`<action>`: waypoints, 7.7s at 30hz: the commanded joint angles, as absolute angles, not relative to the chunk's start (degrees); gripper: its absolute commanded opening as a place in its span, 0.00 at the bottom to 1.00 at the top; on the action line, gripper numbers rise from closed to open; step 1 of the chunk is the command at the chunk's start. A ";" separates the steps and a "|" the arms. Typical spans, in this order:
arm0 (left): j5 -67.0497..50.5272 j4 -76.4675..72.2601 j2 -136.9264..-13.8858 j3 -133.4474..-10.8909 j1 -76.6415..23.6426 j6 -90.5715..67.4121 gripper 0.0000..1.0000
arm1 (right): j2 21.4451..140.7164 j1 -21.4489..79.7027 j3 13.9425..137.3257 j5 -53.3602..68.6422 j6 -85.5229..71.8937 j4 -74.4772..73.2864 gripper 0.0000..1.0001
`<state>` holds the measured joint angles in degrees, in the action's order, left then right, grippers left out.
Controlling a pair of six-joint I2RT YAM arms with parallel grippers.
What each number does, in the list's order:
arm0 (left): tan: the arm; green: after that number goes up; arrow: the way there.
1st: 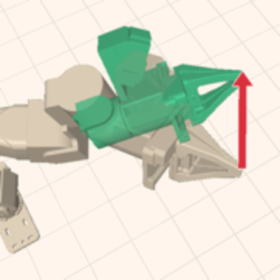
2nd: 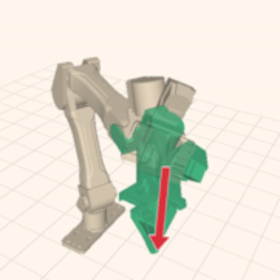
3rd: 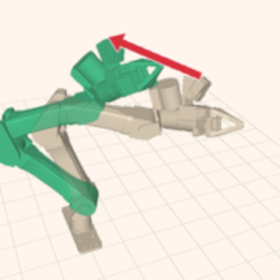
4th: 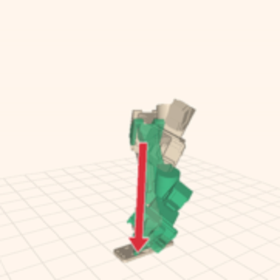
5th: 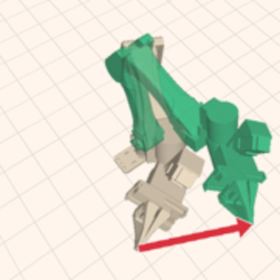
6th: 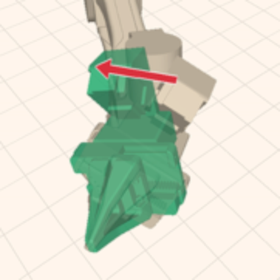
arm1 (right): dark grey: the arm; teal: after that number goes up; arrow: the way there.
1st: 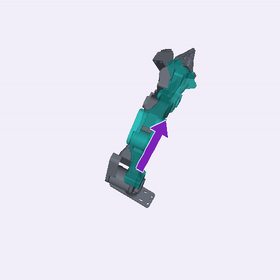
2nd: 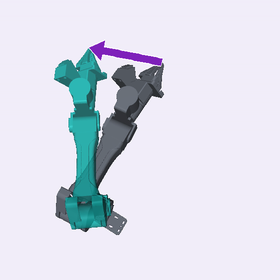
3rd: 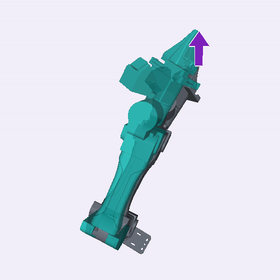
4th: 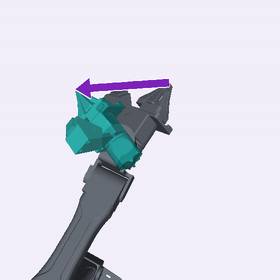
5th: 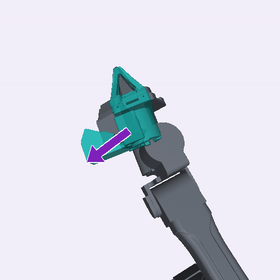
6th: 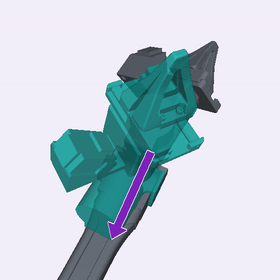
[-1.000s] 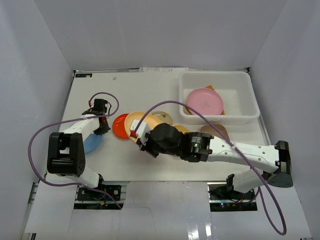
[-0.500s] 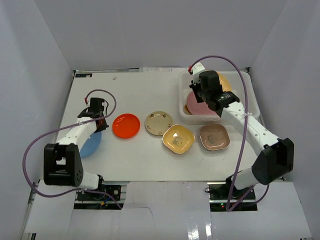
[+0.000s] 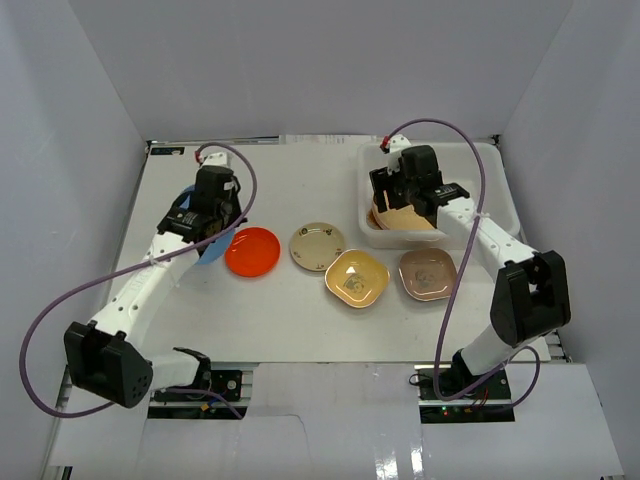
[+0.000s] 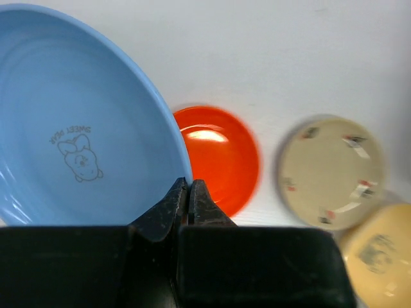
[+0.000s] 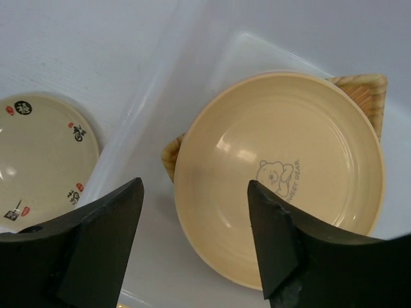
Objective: Place the plates into the plastic bin on the countertop
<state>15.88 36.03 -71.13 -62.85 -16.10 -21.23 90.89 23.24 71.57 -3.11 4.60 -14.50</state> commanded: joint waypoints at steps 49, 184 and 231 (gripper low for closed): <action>8.53 23.29 -137.47 -139.65 -58.45 -5.10 0.83 | 21.09 11.95 41.05 -4.22 -27.25 -16.96 0.09; 22.16 5.10 -90.18 -72.41 -62.41 -37.45 0.00 | 32.79 23.20 64.86 9.76 -17.23 -19.51 0.47; 15.56 11.00 -90.82 -75.46 -37.10 -35.76 0.93 | 39.10 23.47 53.01 26.00 -20.48 -15.39 0.42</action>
<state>17.37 13.15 -100.71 -85.54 -39.75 -33.21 36.01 23.31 55.44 19.31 -20.43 -18.15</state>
